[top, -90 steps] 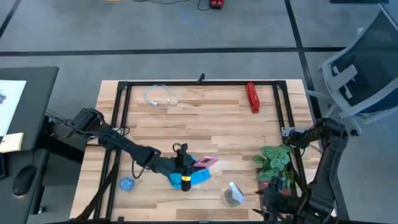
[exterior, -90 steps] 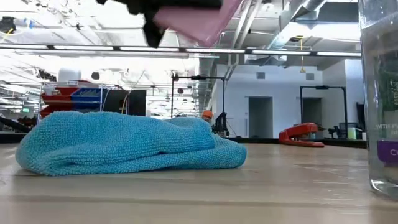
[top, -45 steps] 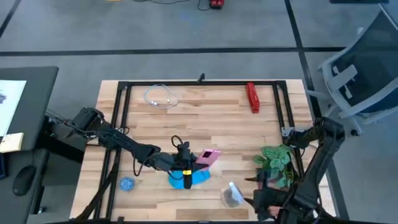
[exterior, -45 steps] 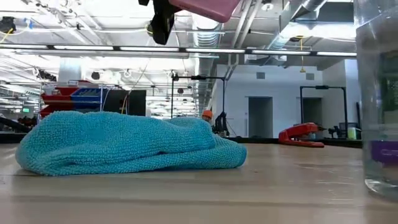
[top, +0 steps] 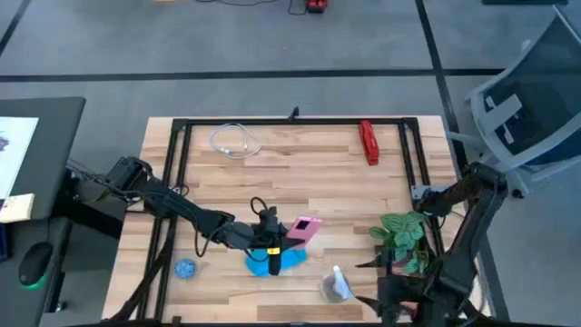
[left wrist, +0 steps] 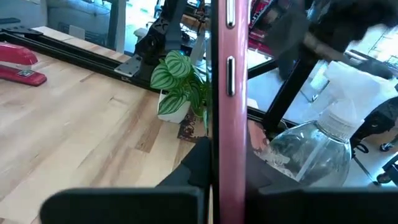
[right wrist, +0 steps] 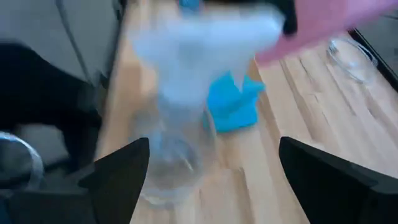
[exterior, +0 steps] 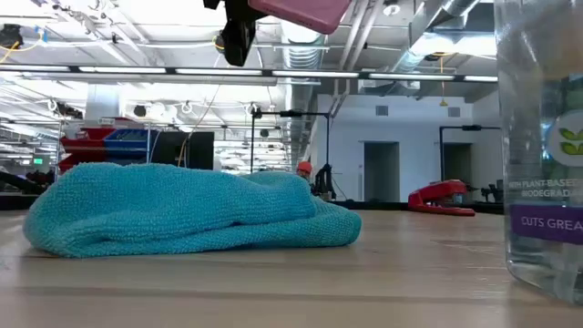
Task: Apply microfiber cloth
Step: Spray the back of the cellphone with the spray cleaning bottle
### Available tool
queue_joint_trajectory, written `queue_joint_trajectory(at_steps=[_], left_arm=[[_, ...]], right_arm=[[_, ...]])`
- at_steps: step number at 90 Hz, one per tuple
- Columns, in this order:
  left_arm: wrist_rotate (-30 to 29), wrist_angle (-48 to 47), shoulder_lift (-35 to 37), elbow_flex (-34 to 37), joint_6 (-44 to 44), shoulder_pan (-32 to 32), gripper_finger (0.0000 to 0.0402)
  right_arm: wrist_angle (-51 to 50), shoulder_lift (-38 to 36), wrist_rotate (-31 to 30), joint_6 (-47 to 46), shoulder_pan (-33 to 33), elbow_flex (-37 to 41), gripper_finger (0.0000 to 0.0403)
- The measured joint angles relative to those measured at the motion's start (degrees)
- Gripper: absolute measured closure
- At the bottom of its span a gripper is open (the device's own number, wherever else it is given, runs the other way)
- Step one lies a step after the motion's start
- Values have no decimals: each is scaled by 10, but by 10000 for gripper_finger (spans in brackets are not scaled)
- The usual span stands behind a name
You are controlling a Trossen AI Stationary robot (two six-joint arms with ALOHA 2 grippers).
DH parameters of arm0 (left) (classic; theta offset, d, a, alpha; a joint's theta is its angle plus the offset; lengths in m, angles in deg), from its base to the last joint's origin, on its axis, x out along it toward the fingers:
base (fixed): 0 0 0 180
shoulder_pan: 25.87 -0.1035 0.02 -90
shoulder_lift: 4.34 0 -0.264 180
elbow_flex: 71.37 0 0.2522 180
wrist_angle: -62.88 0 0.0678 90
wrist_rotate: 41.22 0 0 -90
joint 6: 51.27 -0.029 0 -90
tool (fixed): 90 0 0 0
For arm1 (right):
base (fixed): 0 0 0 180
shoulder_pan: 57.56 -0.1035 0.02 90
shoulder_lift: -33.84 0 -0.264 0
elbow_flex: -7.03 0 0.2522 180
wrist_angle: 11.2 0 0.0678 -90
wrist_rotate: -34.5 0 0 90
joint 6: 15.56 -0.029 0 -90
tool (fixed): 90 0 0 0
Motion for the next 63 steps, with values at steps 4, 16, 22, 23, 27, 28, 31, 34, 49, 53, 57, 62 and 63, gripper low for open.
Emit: queue_joint_trajectory(at_steps=[4, 16, 22, 23, 27, 28, 31, 34, 49, 53, 57, 62, 63], left_arm=[[2, -1, 0, 0, -1, 0, 393], [10, -6, 0, 0, -11, 0, 393], [10, -7, 0, 0, -14, 0, 393], [10, -7, 0, 0, -14, 0, 393], [10, -7, 0, 0, -14, 0, 393], [10, -8, 0, 0, -14, 0, 393], [10, -9, 0, 0, -15, 0, 393], [10, -10, 0, 0, -15, 0, 393], [11, -19, 0, 0, -17, 0, 393], [11, -20, 0, 0, -19, 1, 393], [11, -20, 0, 0, -19, 1, 393], [11, -19, 0, 0, -19, 0, 393], [11, -20, 0, 0, -19, 0, 393]], right_arm=[[14, -11, -5, 13, -4, 0, 58], [50, -29, 12, 11, -8, 0, 57], [94, -30, 13, 11, -3, 0, 58], [100, -30, 12, 11, -1, 0, 58], [126, -28, 12, 19, 7, 0, 58], [131, -27, 12, 23, 9, 0, 58], [133, -24, 16, 29, 15, -1, 57], [126, -19, 33, 29, 19, -1, 57], [33, -7, 66, -61, 27, 29, 56], [43, -8, 62, -72, 26, 45, 56], [55, -9, 55, -73, 26, 61, 56], [79, -8, 55, -63, 28, 77, 56], [87, -8, 54, -60, 29, 80, 56]])
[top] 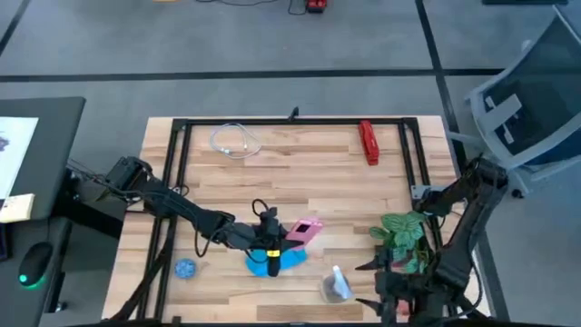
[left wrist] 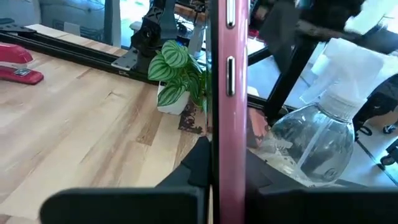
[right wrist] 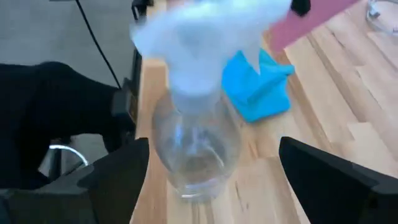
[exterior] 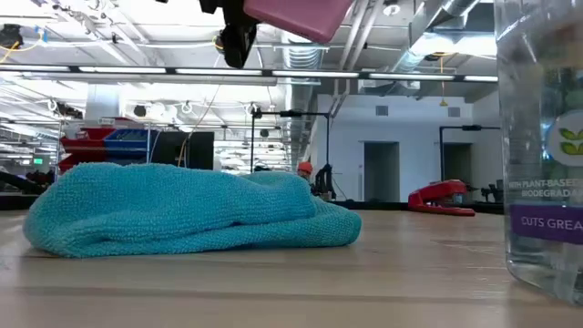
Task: Apply microfiber cloth
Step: Spray the back of the cellphone with the spray cleaning bottle
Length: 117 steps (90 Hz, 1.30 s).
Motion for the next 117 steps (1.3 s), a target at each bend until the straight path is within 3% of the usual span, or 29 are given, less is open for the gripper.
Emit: queue_joint_trajectory(at_steps=[23, 66, 89, 117], left_arm=[[1, -1, 0, 0, 0, 0, 393], [12, 0, 0, 0, -9, 0, 393], [11, 55, -5, 0, -9, 0, 393], [-44, 71, -5, -1, -4, -11, 393]], right_arm=[[186, -1, 0, 135, 32, 60, 56], [217, -1, -6, 204, 80, 61, 56], [235, -1, 42, 193, 110, 61, 57], [273, 2, 63, 226, 118, 61, 58]])
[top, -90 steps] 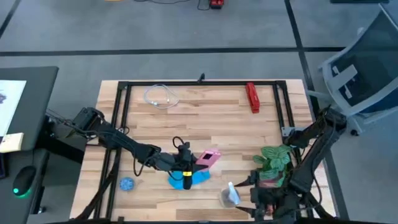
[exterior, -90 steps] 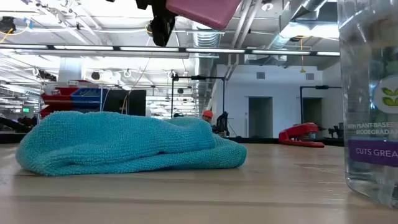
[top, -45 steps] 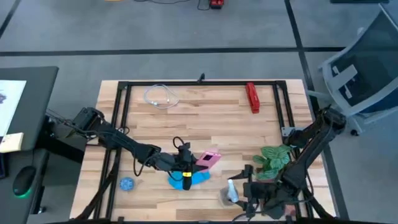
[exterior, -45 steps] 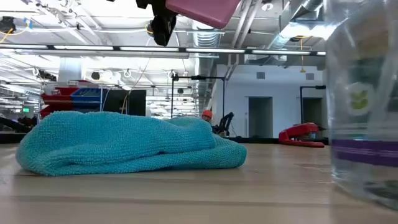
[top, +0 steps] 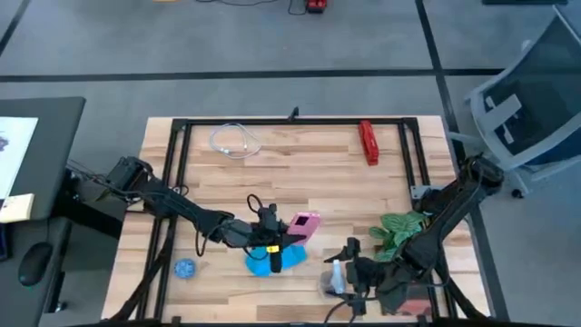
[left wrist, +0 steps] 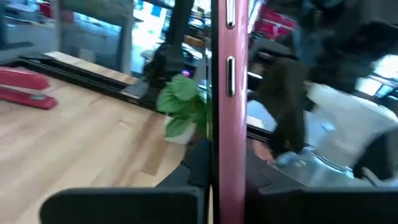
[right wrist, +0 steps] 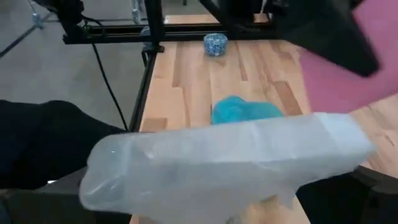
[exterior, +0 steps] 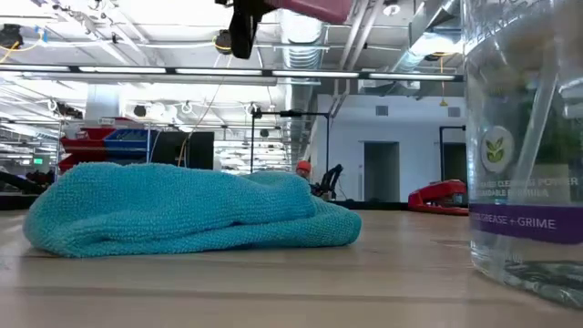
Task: Apply microfiber cloth
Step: Spray the back of the cellphone with the spray cleaning bottle
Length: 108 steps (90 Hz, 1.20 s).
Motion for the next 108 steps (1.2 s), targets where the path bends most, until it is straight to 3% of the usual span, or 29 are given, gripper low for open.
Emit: queue_joint_trajectory(at_steps=[21, 34, 50, 81, 108], left_arm=[[2, 9, -17, -9, 12, -8, 393], [82, 19, -76, -53, 9, -12, 393], [138, 6, -127, -112, 0, -17, 393], [148, -28, -131, -136, -6, -18, 393], [165, -32, -131, -136, 3, -21, 393]], right_arm=[[8, 34, 5, 2, 1, 0, 58], [12, 39, 7, 0, -9, 0, 58], [15, 37, -5, 0, -32, 0, 62], [11, 37, -41, -7, -55, 0, 108], [9, 35, 85, -2, -15, -2, 113]])
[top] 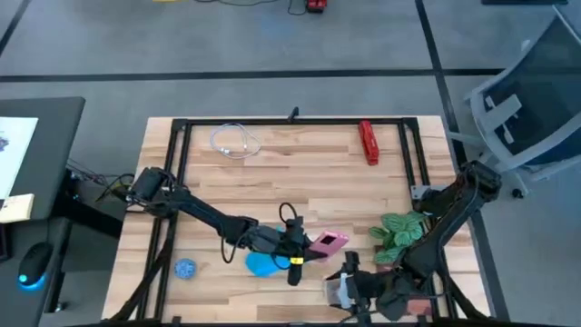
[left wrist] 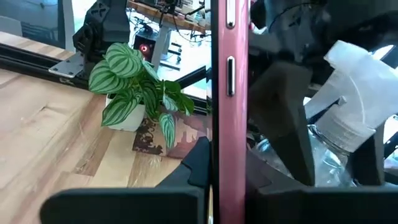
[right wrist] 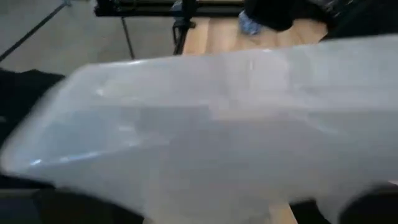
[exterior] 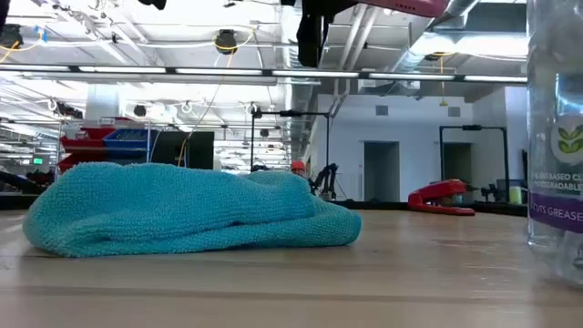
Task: Apply microfiber cloth
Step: Spray the back of the cellphone with the spray cleaning bottle
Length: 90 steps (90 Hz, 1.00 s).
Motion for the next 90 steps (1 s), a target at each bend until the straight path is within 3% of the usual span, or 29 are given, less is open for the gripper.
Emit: queue_joint_trajectory(at_steps=[8, 25, 38, 58, 68, 90], left_arm=[[2, -3, 0, 0, 4, -1, 393], [2, -15, 0, 0, 5, -1, 393], [3, -21, 0, 0, 1, -1, 393], [3, -41, 0, 0, -12, -2, 393], [2, -67, 6, 0, -12, -3, 393], [-62, -145, 62, 3, -50, 6, 393]], right_arm=[[1, 0, 39, 5, 11, 0, 123], [5, -2, 81, 9, 28, -1, 198], [-10, -2, 81, 0, 24, -2, 198], [-81, -8, 93, -79, 22, 0, 67], [-112, -25, 91, -97, 19, 1, 20], [-211, -88, 52, -142, -10, 3, 24]])
